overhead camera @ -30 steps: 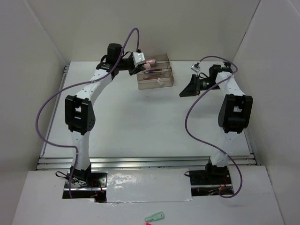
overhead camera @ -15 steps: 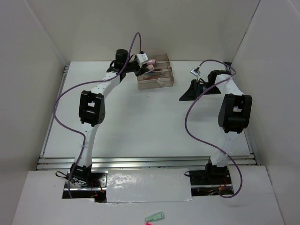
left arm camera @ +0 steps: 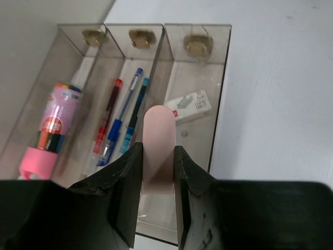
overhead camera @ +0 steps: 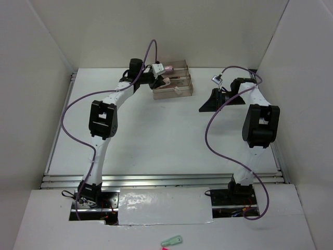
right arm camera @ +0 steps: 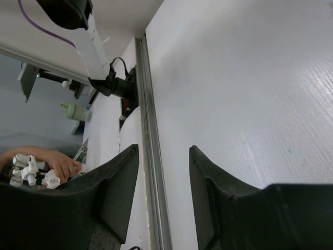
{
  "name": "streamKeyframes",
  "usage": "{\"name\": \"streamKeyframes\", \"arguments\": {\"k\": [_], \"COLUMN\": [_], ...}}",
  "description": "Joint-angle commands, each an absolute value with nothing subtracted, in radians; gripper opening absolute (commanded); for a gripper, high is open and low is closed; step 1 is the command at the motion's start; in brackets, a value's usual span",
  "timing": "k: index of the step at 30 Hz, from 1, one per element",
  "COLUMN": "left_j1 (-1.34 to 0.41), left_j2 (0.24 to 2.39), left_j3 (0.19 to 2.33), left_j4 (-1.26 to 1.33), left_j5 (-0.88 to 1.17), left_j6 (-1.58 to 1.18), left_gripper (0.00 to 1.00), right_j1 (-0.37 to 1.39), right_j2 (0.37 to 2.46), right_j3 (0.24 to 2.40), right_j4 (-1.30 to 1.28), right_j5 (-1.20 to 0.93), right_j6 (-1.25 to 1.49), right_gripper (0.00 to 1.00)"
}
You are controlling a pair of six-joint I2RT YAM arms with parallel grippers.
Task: Sort the stationery into containers
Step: Place the stapler in the storage box.
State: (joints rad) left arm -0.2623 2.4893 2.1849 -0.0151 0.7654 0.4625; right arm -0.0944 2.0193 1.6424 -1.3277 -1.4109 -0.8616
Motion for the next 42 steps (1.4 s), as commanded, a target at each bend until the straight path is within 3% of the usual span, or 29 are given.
{"name": "streamKeyframes", "arguments": {"k": [1,33,42], "left_j1": [-0.253,-0.244,-0.245], "left_j2": [2.511,2.562,2.563], "left_j3": [2.195,2.22,2.215], "left_j4": [-0.044,-0.084,-0.075], "left_j5": [0.819,0.799,0.79], "left_j6": [0.475,0.489,0.489], "left_gripper": [0.14,0.27,0.35], "right_j1": [-0.089,-0.067,-0.061], "right_j2": [2.029,2.054,2.06], "right_j3": [1.641,1.644,1.651], "right_j4": [-1.44,-1.44,-1.44], "right_j5": [-1.443,-1.437,-1.436], "right_j6": [-0.887,-0.881,-0.877], "right_gripper": [0.51,0.51,0.52]}}
